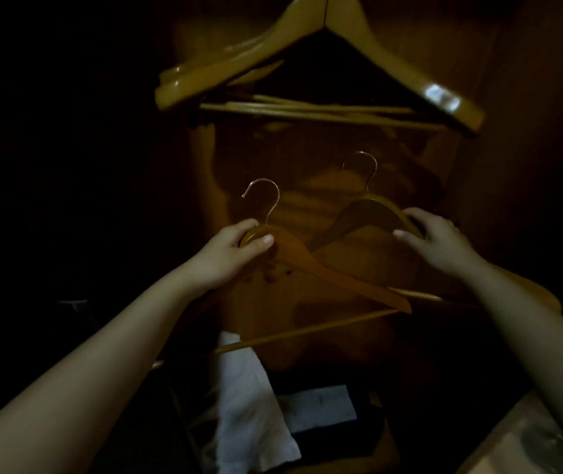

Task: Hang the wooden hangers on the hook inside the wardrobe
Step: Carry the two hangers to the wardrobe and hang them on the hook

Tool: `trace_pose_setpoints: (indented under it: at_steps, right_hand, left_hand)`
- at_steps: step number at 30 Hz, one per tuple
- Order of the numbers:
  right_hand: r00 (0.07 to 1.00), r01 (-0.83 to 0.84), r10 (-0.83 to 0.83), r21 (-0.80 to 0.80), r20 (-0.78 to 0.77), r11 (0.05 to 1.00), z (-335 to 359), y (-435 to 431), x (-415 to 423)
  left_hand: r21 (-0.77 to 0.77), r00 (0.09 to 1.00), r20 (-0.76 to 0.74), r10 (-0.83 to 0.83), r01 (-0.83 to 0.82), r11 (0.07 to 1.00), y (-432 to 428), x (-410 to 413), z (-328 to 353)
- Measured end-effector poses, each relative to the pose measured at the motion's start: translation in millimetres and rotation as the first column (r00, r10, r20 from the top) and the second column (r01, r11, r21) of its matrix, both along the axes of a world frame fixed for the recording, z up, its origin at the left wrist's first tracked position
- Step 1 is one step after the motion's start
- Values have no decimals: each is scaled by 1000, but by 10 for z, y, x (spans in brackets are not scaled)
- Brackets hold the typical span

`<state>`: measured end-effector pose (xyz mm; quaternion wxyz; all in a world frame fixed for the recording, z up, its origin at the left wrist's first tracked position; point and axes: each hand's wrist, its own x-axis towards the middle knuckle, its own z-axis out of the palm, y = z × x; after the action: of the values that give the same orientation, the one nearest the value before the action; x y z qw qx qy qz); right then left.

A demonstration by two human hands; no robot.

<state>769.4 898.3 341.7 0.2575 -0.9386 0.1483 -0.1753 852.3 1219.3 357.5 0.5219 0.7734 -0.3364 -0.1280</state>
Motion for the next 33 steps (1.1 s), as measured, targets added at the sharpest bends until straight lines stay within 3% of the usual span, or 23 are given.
trace_pose_setpoints:
  at_steps: [9,19,33]
  right_hand:
    - [972,-108,121,-73,202,991,914,-9,-71]
    - [902,-147,203,-169,380,975,1376,-34,-109]
    - [839,-215,179,10,514,977,2289,113,564]
  left_hand:
    - [-70,982,188,-14,27,997,-246,72,856]
    - [-108,951,300,76,-45,993,-289,43,1502]
    - [-198,860,444,251,-178,964,-283,143,2284]
